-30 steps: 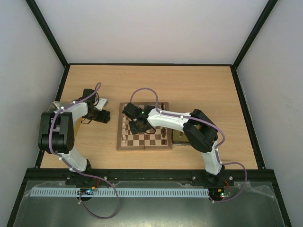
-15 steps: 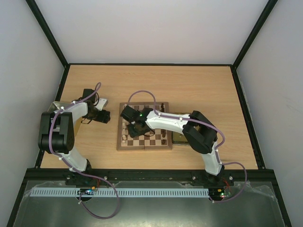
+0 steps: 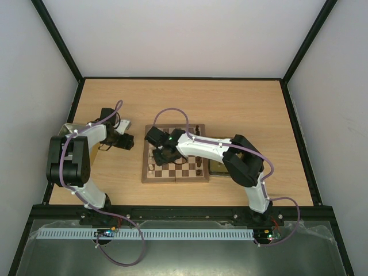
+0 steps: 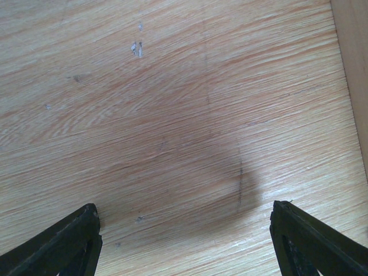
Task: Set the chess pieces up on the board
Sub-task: Place the chess piece on the chessboard, then pick up the chess piece from the storage box.
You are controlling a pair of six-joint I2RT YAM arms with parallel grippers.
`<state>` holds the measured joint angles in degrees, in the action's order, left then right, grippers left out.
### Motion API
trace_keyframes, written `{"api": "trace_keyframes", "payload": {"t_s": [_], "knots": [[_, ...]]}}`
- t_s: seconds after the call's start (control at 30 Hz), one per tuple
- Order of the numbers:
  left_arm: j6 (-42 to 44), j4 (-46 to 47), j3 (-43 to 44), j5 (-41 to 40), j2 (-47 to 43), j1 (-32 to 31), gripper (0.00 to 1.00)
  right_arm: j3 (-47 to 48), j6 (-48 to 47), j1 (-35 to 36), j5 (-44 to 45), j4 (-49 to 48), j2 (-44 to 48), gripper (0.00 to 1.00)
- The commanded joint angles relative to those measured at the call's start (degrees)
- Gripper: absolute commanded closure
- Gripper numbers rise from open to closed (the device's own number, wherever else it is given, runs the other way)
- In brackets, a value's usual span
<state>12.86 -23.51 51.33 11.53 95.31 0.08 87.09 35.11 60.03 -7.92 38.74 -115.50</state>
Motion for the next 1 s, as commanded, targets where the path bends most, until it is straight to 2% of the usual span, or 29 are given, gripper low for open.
{"api": "trace_keyframes", "payload": {"t_s": [0.0, 0.4, 0.47, 0.63, 0.87, 0.97], "knots": [[0.32, -1.03, -1.22, 0.13, -0.82, 0.45, 0.20, 1.83, -0.31, 0.31, 1.05, 2.21, -0.46, 0.91], [0.37, -0.95, -1.23, 0.25, -0.75, 0.54, 0.20, 1.77, -0.09, 0.29, 0.50, 1.67, -1.10, 0.91], [0.37, -0.93, -1.23, 0.20, -0.73, 0.54, 0.20, 1.82, -0.07, 0.23, 2.34, 2.17, -1.05, 0.91], [0.41, -0.93, -1.32, 0.23, -0.74, 0.54, 0.20, 0.55, 0.21, -0.77, 7.72, 3.69, 1.38, 0.76], [0.42, -1.01, -1.23, 0.32, -0.47, 0.54, 0.20, -0.40, 0.17, -3.95, 14.62, 6.90, 8.59, 0.76], [0.41, -1.06, -1.17, 0.49, -0.42, 0.54, 0.20, -2.74, 0.03, -8.04, 17.40, 8.35, 12.93, 0.76]]}}
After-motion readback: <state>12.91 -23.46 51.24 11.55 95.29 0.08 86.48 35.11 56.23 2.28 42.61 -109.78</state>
